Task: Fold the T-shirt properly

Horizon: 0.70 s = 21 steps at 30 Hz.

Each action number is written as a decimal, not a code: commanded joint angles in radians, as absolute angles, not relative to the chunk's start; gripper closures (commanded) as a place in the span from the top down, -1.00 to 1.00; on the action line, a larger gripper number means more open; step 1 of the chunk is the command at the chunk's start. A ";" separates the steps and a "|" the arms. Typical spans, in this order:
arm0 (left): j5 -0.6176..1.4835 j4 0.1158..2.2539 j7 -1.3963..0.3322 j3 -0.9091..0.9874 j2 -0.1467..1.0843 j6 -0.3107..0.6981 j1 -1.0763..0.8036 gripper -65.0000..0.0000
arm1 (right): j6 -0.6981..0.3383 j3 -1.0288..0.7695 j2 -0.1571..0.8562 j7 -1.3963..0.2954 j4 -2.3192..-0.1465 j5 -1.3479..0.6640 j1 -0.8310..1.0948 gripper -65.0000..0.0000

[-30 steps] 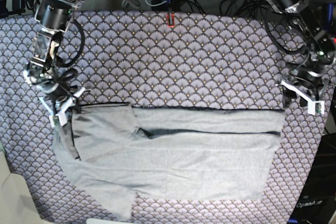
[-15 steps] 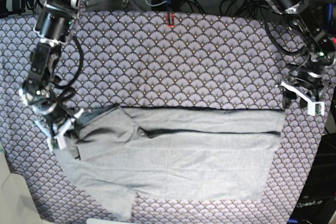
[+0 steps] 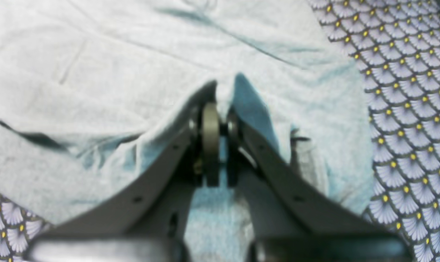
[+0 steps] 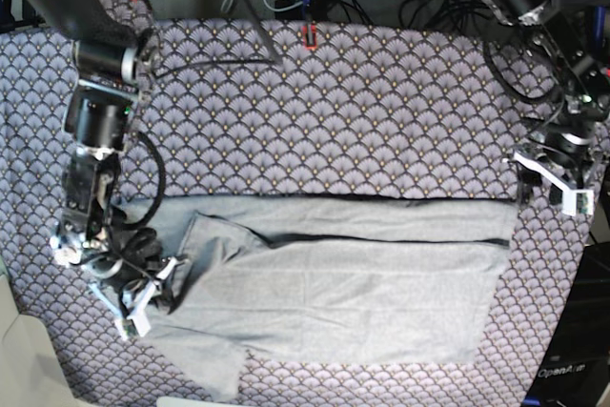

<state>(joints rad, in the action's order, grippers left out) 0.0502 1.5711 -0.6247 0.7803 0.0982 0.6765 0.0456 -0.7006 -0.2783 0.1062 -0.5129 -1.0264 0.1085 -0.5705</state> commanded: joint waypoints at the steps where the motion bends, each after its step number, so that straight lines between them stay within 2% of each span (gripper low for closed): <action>1: 0.064 1.600 -0.599 0.782 0.110 0.671 0.062 0.04 | -0.698 -0.278 0.117 -0.470 -1.033 0.091 -0.624 -1.00; 16: 0.065 1.698 -0.670 0.808 0.108 0.671 0.028 0.04 | -0.697 -0.277 0.119 -0.395 -0.889 0.091 -0.769 -0.98; 21: 0.065 1.715 -0.670 0.845 0.108 0.679 0.025 0.04 | -0.651 -0.257 0.119 -0.337 -0.783 0.091 -0.799 -0.98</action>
